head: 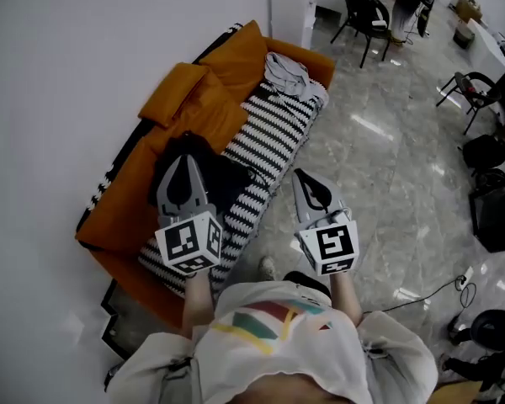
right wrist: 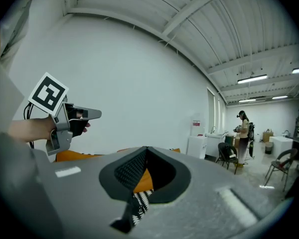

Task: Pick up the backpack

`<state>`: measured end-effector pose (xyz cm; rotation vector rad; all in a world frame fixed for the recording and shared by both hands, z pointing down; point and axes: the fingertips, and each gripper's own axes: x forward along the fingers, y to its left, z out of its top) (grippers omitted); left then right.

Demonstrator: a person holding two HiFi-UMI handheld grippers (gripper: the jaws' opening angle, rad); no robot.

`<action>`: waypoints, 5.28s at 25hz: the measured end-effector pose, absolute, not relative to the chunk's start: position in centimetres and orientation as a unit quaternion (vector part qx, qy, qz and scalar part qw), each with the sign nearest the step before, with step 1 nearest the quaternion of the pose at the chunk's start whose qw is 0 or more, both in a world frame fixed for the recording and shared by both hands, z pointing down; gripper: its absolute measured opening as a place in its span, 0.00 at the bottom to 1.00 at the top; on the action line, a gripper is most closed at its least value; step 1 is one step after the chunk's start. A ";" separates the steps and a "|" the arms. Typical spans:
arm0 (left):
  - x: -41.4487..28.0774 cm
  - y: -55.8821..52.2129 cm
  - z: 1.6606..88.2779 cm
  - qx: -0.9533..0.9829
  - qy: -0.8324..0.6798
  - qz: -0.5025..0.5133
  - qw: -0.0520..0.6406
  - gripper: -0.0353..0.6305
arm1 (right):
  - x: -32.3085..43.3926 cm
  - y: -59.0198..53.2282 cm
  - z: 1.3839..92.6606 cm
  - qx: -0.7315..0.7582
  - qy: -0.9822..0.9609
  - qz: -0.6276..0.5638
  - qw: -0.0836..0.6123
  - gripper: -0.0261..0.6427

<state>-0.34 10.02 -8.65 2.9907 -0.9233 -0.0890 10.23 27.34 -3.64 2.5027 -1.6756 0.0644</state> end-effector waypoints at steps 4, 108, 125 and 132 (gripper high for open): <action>-0.6 8.3 -7.5 0.945 -0.326 -0.016 0.021 0.08 | 11.0 24.3 -3.4 0.810 -0.581 0.028 0.067 0.04; -9.2 -5.0 25.3 0.770 -0.619 0.063 0.142 0.08 | 7.9 -3.4 23.8 0.557 -0.822 0.036 0.111 0.04; -11.9 -8.7 32.4 0.759 -0.615 0.110 0.185 0.40 | 10.3 -7.9 27.9 0.575 -0.803 0.076 0.138 0.42; -13.0 -9.9 39.8 0.718 -0.627 0.131 0.273 0.40 | 12.1 -9.9 33.3 0.583 -0.785 0.122 0.172 0.44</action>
